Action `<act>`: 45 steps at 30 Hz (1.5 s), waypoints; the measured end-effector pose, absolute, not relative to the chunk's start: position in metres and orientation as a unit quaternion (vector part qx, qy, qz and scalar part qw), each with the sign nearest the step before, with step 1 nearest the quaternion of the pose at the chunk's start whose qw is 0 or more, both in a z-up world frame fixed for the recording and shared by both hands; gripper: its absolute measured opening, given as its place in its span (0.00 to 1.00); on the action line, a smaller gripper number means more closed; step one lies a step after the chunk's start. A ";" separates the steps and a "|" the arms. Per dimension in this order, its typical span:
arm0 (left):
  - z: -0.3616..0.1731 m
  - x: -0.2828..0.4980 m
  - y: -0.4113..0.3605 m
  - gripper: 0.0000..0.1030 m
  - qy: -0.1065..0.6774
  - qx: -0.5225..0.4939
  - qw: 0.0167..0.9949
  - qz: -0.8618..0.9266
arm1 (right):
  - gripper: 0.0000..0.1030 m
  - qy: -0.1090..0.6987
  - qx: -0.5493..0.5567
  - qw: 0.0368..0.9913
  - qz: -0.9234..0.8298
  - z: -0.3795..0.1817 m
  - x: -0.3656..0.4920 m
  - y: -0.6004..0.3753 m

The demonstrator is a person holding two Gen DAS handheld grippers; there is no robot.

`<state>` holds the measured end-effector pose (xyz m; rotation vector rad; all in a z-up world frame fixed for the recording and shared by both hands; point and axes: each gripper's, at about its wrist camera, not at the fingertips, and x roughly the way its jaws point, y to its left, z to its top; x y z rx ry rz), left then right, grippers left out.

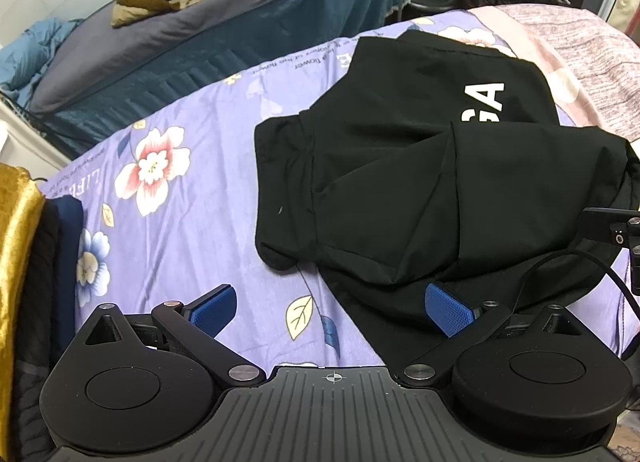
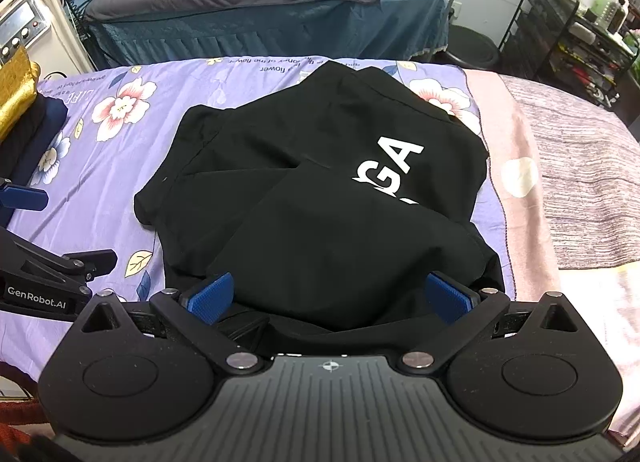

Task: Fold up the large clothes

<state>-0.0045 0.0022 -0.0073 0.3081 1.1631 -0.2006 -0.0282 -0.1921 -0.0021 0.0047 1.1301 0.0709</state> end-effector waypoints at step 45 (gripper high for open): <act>-0.062 0.037 0.143 1.00 0.553 -0.026 0.831 0.053 | 0.99 0.419 0.011 0.905 0.076 0.013 -0.018 -0.226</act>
